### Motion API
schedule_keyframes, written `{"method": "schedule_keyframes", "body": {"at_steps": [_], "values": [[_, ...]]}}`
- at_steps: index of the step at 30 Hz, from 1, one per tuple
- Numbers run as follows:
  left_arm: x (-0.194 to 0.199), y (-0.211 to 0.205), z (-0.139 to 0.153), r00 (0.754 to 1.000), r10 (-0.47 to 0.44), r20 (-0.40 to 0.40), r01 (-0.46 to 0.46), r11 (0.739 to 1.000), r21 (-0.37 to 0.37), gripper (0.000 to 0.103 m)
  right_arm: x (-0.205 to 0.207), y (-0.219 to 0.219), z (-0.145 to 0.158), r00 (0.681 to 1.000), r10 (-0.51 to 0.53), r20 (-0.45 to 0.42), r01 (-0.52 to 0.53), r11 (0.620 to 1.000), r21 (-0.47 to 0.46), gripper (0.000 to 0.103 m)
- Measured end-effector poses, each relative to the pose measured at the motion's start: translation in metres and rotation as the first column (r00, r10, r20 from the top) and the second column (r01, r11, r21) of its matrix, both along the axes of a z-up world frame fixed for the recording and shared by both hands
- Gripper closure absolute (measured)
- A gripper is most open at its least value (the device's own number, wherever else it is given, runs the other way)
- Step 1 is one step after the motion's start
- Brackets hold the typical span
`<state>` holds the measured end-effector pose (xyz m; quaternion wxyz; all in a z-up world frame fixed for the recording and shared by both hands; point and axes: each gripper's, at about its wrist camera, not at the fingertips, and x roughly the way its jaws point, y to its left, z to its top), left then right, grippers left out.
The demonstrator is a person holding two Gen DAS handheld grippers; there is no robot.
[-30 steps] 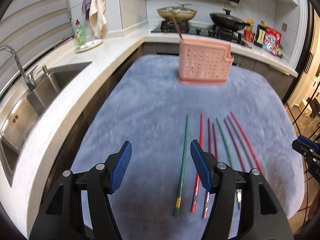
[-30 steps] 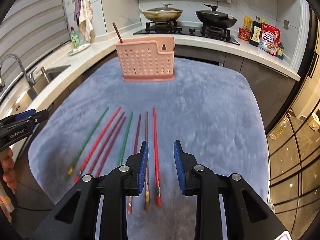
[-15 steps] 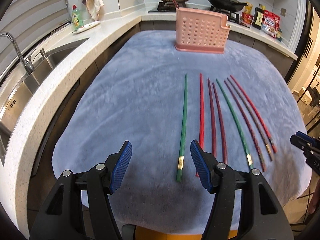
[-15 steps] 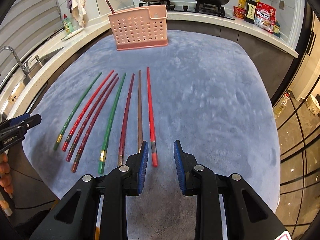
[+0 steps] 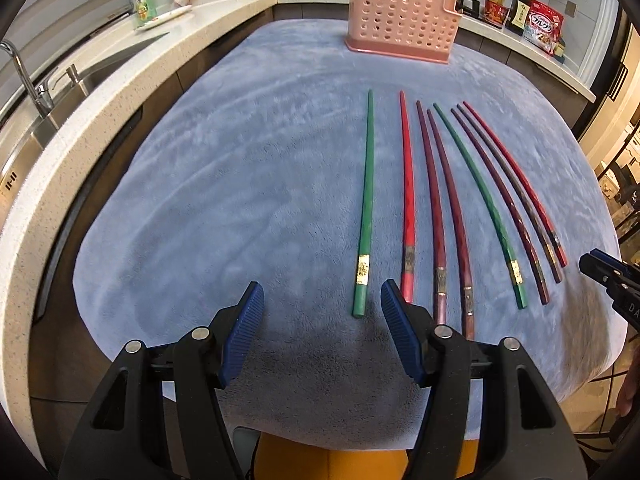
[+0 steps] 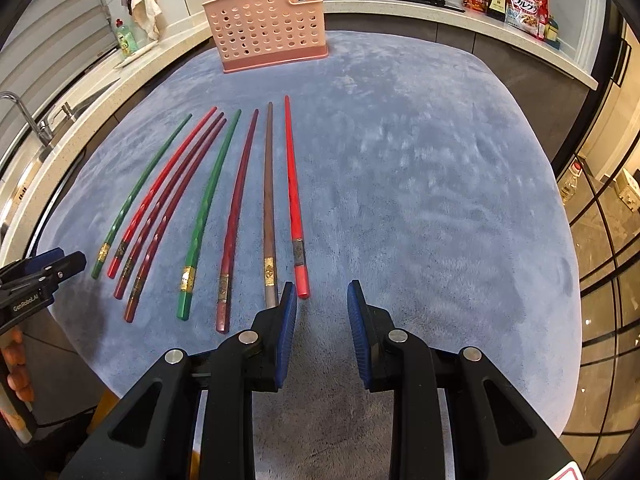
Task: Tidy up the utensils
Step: 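Grasp a green chopstick with the left tool while the right tool grasps a red chopstick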
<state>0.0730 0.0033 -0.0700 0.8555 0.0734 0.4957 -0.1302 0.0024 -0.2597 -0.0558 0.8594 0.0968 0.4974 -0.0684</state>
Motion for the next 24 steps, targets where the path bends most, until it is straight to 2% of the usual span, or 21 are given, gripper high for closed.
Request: {"method": "schedule_keyframes", "body": {"at_steps": [24], "values": [[0.010,-0.003,-0.023,0.998,0.007,-0.058,-0.007,1.000,0.007,0.045,0.026,0.002,-0.023,0.999,0.025,-0.035,-0.024,0.999,0.031,0.080]]}}
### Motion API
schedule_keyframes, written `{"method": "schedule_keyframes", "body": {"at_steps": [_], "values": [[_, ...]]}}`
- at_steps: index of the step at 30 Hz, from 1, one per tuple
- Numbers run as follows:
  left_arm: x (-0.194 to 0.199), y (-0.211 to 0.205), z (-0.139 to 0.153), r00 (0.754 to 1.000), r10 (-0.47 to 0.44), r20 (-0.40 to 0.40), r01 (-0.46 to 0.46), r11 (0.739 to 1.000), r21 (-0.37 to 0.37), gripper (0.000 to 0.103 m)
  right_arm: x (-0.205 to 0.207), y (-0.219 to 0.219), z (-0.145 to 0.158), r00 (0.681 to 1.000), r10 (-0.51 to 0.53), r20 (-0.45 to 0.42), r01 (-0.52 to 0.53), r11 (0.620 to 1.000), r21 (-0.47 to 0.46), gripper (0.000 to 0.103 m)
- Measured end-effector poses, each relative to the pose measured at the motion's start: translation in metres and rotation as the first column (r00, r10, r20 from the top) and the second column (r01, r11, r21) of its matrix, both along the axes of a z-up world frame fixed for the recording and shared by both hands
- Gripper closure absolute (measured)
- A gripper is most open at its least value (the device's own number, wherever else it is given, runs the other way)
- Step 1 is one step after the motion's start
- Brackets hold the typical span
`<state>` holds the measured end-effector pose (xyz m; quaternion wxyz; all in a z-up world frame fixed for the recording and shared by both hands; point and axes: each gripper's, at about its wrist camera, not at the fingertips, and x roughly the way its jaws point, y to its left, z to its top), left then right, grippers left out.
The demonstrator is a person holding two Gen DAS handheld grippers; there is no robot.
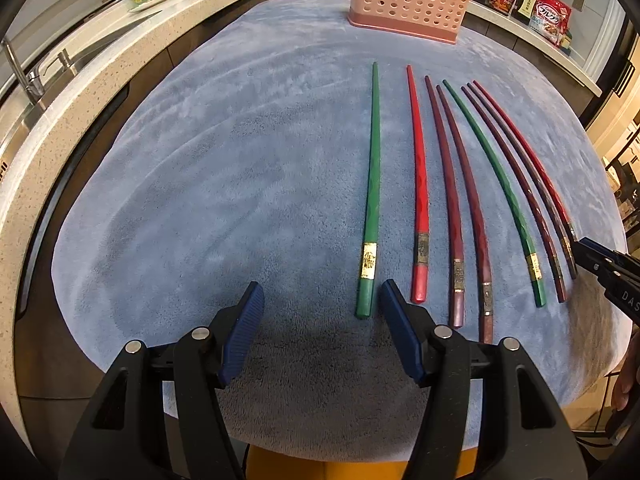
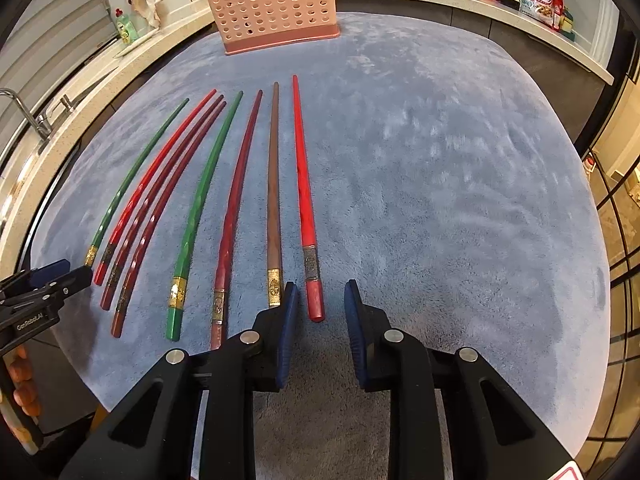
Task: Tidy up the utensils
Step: 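Grasp a green chopstick with the left tool while the right tool grasps a red chopstick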
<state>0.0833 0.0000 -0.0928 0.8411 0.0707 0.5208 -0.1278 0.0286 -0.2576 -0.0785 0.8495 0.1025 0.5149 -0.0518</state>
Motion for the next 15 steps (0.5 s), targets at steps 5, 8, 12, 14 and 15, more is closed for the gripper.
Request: {"method": "schedule_keyframes", "body": {"at_steps": [5,8,12,14,15], "values": [[0.0033,-0.0030,-0.0007,1.000,-0.005,0.007,0.005,1.000,0.006,0.052,-0.0001,0.0001,-0.0002,1.000,0.001,0.001,-0.001,1.000,-0.002,0.081],[0.0029,-0.0054,0.0008,1.000,-0.022,0.007,0.022,1.000,-0.001,0.066,0.0006,0.0007,-0.0007,1.000,0.010,0.002,-0.010,1.000,-0.012,0.081],[0.0040,-0.0072,0.0021,0.999,-0.043,-0.012,0.043,0.998,-0.038,0.087,0.0019,-0.0007,-0.0007,1.000,0.013,0.001,-0.013,1.000,-0.015,0.089],[0.0042,-0.0082,0.0021,0.999,-0.048,-0.014,0.047,0.998,-0.042,0.090,0.0020,-0.0023,-0.0007,1.000,0.010,0.002,-0.010,1.000,-0.007,0.092],[0.0043,-0.0087,0.0022,0.999,-0.051,-0.015,0.050,0.998,-0.043,0.094,0.0015,-0.0027,-0.0009,1.000,0.010,0.003,-0.010,1.000,-0.005,0.094]]}}
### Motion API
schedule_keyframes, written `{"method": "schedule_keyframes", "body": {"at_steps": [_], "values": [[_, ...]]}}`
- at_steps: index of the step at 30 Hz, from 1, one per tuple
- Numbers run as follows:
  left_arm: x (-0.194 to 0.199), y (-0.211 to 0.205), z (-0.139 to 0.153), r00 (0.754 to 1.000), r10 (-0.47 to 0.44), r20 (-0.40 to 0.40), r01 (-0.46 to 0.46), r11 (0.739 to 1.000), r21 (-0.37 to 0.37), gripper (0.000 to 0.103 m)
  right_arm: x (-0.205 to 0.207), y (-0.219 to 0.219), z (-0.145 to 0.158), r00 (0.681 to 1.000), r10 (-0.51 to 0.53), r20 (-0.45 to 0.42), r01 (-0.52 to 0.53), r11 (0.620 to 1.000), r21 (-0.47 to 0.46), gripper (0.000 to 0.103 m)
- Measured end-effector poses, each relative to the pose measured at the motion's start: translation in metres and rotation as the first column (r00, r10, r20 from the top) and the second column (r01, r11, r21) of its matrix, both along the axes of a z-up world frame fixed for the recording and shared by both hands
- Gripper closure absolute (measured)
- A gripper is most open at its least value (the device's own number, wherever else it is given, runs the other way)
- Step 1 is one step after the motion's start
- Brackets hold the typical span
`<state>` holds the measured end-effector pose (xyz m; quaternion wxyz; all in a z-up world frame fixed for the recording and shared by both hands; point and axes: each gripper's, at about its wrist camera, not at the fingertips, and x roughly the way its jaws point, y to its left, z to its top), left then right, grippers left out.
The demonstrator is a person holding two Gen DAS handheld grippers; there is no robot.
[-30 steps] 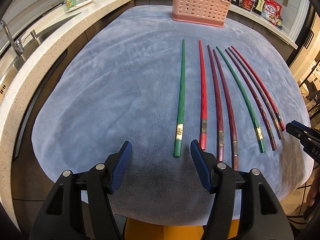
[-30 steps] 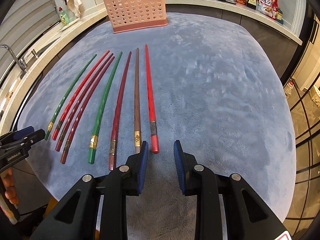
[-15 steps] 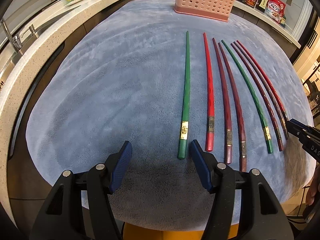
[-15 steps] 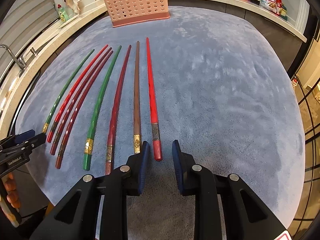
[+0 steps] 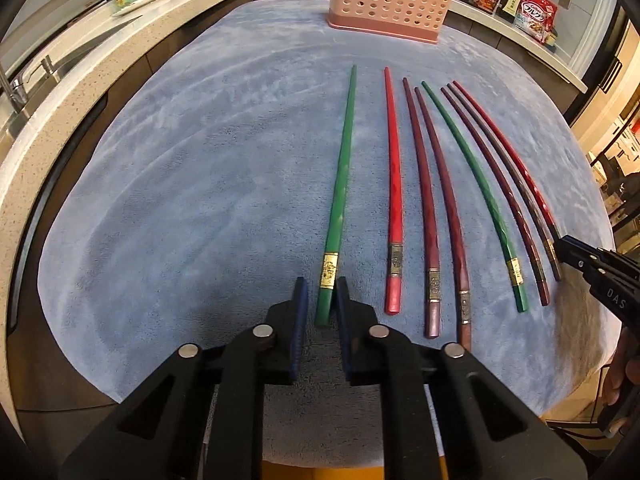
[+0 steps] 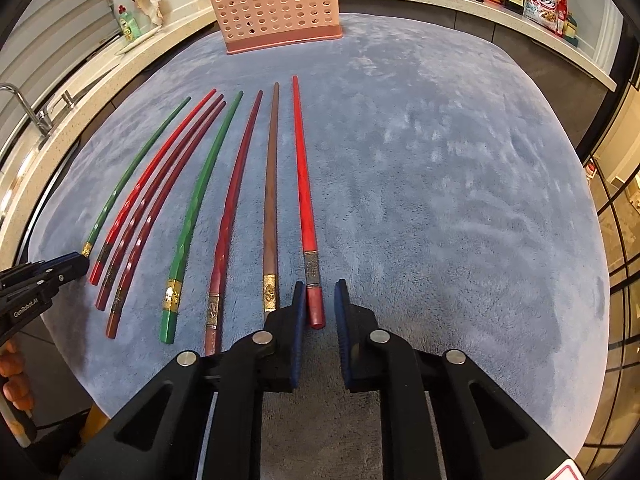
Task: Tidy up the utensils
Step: 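Grasp a green chopstick with the left tool while the right tool grasps a red chopstick, then carry both chopsticks into the pink holder and open both tools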
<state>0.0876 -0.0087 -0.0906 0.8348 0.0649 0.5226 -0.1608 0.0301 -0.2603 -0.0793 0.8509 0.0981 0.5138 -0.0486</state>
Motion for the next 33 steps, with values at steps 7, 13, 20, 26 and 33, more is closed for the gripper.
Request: {"method": "schedule_keyframes", "body": {"at_steps": [7,13,20,26,33], "values": [[-0.002,0.002,0.003,1.000,0.001,-0.014,-0.002,1.000,-0.024,0.094,-0.005,-0.002,0.004,1.000,0.007,0.015,-0.007,1.000,0.000,0.095],[-0.008,0.005,0.026,1.000,0.004,0.014,-0.003,0.998,-0.065,0.095,-0.013,-0.003,0.029,0.998,0.007,0.069,-0.007,1.000,0.000,0.095],[-0.008,0.010,0.071,0.996,0.033,0.077,-0.023,0.992,-0.125,0.095,-0.017,-0.008,0.084,0.981,-0.007,0.193,0.006,1.000,0.006,0.096],[0.008,0.009,0.117,0.986,0.047,0.162,-0.020,0.986,-0.165,0.095,-0.007,-0.015,0.130,0.956,-0.009,0.293,0.011,1.000,-0.004,0.096],[0.036,-0.001,0.161,0.967,0.052,0.251,-0.004,0.982,-0.189,0.096,0.017,-0.028,0.171,0.923,-0.021,0.384,0.024,1.000,-0.004,0.096]]}}
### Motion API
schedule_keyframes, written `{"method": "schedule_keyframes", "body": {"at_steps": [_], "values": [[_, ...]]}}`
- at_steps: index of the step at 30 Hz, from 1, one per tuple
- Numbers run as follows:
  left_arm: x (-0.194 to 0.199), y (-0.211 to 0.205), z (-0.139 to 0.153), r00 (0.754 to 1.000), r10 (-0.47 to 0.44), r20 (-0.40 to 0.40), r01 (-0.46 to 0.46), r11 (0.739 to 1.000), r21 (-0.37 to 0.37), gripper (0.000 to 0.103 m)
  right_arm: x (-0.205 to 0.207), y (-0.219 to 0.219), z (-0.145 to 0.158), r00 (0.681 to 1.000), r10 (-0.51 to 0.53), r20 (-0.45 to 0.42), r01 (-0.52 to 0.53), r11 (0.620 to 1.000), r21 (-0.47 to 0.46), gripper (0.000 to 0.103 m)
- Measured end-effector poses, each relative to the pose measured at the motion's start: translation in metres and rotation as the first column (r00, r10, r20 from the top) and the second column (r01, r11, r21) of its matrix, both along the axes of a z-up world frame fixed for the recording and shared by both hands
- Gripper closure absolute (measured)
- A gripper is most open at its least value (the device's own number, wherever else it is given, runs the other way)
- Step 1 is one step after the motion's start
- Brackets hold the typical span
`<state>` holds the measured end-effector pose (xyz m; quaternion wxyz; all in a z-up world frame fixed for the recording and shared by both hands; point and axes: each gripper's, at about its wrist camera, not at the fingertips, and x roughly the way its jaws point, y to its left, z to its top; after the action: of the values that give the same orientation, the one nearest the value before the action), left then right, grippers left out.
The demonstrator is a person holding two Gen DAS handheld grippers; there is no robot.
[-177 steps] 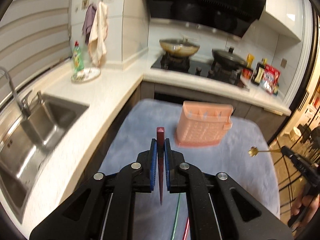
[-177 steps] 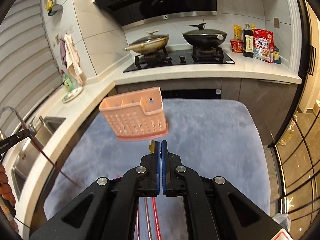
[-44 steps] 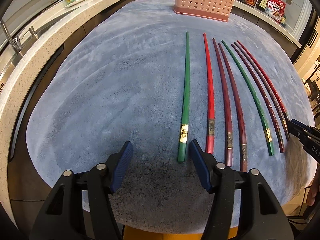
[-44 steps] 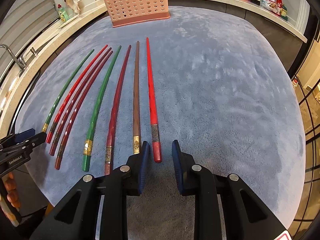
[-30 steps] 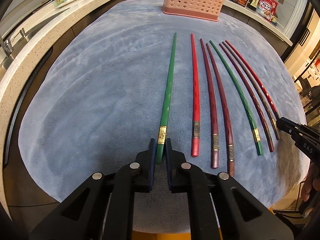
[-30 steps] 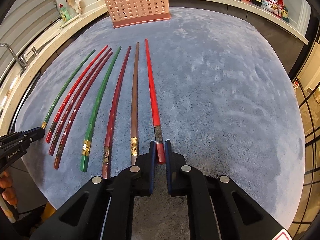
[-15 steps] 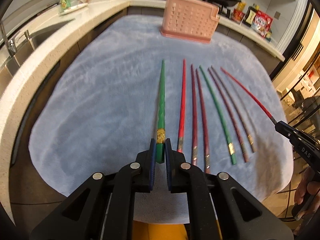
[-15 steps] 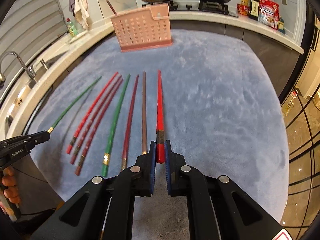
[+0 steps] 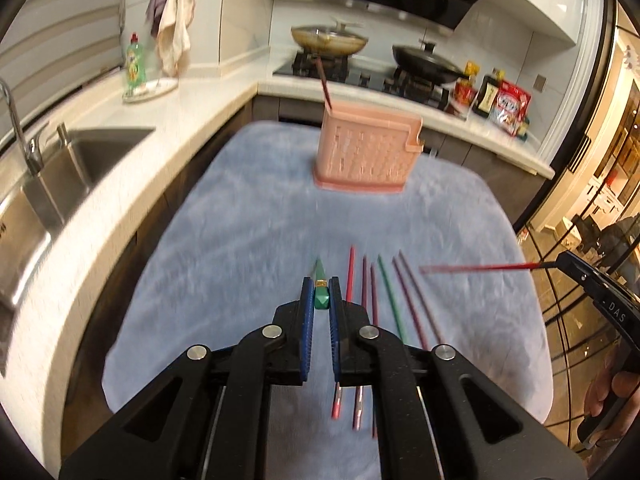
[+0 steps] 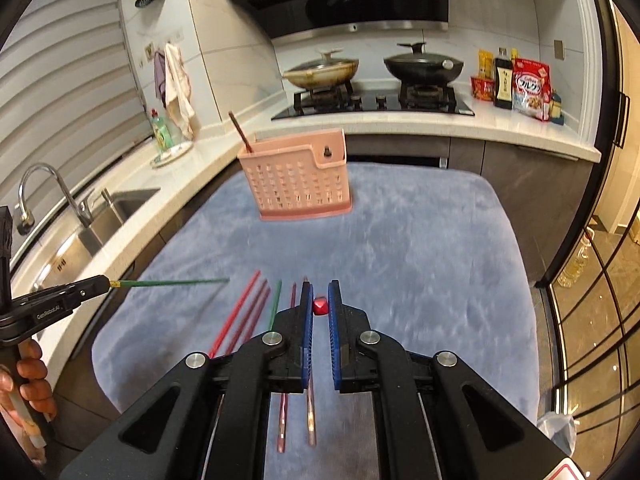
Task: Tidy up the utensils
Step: 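Carry both chopsticks into the pink holder and open both tools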
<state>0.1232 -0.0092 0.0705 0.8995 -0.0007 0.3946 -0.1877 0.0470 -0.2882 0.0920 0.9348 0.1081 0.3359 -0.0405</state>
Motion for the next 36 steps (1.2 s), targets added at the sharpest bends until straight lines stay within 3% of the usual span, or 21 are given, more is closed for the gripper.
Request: {"method": "schedule_keyframes", "body": {"at_steps": [8,16,26,30,36], "values": [[0.040,-0.018,0.036,0.996,0.011,0.092,-0.011,1.000,0.007,0.096,0.030,-0.016,0.032,0.997,-0.038,0.069,0.039,0.999,-0.020,0.096],[0.078,-0.034,0.078,0.986,0.021,0.163,-0.016,0.999,-0.031,0.096,0.069,-0.035,0.066,0.987,-0.055,0.154,0.051,0.998,0.031,0.096],[0.137,-0.071,0.162,0.941,0.049,0.335,-0.013,0.994,-0.107,0.096,0.154,-0.041,0.129,0.946,-0.056,0.320,0.034,0.997,0.072,0.096],[0.166,-0.085,0.177,0.928,0.067,0.365,-0.023,0.992,-0.124,0.096,0.193,-0.048,0.146,0.933,-0.074,0.353,0.038,0.993,0.108,0.096],[0.206,-0.098,0.170,0.922,0.085,0.377,-0.043,0.992,-0.120,0.096,0.243,-0.050,0.145,0.925,-0.078,0.372,0.032,0.991,0.127,0.096]]}}
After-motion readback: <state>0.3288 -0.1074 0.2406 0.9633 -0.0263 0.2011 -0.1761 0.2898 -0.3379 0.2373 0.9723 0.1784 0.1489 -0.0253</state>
